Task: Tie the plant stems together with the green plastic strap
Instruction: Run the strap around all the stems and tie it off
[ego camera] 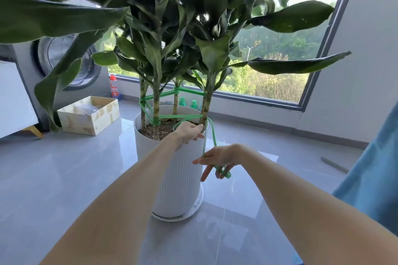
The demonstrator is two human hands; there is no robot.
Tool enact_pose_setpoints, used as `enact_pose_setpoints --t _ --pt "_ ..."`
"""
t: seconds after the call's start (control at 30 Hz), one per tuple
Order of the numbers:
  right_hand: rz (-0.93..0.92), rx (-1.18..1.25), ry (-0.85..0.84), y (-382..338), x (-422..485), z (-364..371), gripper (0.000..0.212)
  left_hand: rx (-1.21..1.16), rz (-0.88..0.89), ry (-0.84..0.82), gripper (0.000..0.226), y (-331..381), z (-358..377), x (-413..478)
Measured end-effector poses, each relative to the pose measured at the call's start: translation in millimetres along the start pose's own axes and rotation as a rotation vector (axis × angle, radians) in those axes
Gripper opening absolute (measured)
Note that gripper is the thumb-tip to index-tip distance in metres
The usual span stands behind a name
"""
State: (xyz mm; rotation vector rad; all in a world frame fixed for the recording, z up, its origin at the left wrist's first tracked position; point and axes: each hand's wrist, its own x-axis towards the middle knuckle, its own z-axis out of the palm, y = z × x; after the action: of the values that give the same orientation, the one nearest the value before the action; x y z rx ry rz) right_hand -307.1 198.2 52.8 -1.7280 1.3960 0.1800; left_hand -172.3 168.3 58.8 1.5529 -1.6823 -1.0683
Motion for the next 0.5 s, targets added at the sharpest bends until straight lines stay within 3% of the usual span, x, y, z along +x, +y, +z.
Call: enact_pose_setpoints --t 0.13,0.3,0.5 --pt "0.053 0.009 -0.115 0 3 2 0.051 -0.061 0.007 -0.088 0.031 6 8 5" --pt "0.11 -0.041 -0.115 9 8 8 0.048 -0.082 -0.008 0.049 0.027 -3 -1 6" --pt "0.168 -0.216 -0.093 3 8 12 0.051 0.192 0.064 0.17 0.037 -11 -28 -5"
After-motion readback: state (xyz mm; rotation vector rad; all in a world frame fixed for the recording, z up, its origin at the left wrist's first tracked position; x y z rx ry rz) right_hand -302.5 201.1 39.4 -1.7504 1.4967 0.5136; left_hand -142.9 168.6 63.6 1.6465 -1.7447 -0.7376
